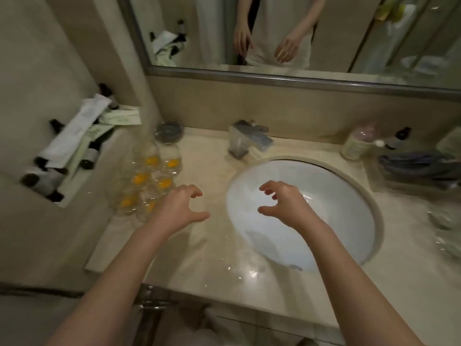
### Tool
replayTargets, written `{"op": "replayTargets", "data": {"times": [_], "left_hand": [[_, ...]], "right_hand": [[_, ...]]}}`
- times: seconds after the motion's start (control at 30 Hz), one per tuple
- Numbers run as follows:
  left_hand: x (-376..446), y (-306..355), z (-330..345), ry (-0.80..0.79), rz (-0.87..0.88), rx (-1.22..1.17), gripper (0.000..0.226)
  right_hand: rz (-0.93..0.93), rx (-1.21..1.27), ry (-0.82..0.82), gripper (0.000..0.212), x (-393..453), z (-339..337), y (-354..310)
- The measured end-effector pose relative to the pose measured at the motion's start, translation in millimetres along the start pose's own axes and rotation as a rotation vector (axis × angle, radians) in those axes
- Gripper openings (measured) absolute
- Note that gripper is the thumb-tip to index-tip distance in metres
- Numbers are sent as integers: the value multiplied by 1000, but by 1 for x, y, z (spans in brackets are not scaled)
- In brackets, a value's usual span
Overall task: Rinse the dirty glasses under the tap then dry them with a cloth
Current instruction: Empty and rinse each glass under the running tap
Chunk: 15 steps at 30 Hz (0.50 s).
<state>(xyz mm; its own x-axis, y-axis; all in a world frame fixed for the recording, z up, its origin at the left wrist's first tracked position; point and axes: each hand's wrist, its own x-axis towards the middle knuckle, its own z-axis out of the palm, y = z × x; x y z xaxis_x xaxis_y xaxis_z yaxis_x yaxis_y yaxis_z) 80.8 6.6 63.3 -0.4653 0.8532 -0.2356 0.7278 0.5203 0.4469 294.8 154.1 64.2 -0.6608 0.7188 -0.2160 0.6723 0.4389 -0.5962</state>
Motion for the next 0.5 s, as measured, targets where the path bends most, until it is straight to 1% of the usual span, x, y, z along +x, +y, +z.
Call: {"op": "replayTargets", "data": {"times": [0.13, 0.23, 0.4, 0.5], "left_hand": [[5, -68, -33, 41, -60, -74, 63], [14, -108, -51, 70, -69, -32, 71], [30, -150, -64, 60, -97, 50, 86], [39, -162, -65, 10, -101, 99, 91]], "right_hand": [[-54, 17, -58, 49, 34, 46, -60], [-73, 23, -107, 51, 53, 74, -95], [-87, 27, -178, 55, 75, 117, -134], [-62, 23, -188, 63, 84, 139, -148]]}}
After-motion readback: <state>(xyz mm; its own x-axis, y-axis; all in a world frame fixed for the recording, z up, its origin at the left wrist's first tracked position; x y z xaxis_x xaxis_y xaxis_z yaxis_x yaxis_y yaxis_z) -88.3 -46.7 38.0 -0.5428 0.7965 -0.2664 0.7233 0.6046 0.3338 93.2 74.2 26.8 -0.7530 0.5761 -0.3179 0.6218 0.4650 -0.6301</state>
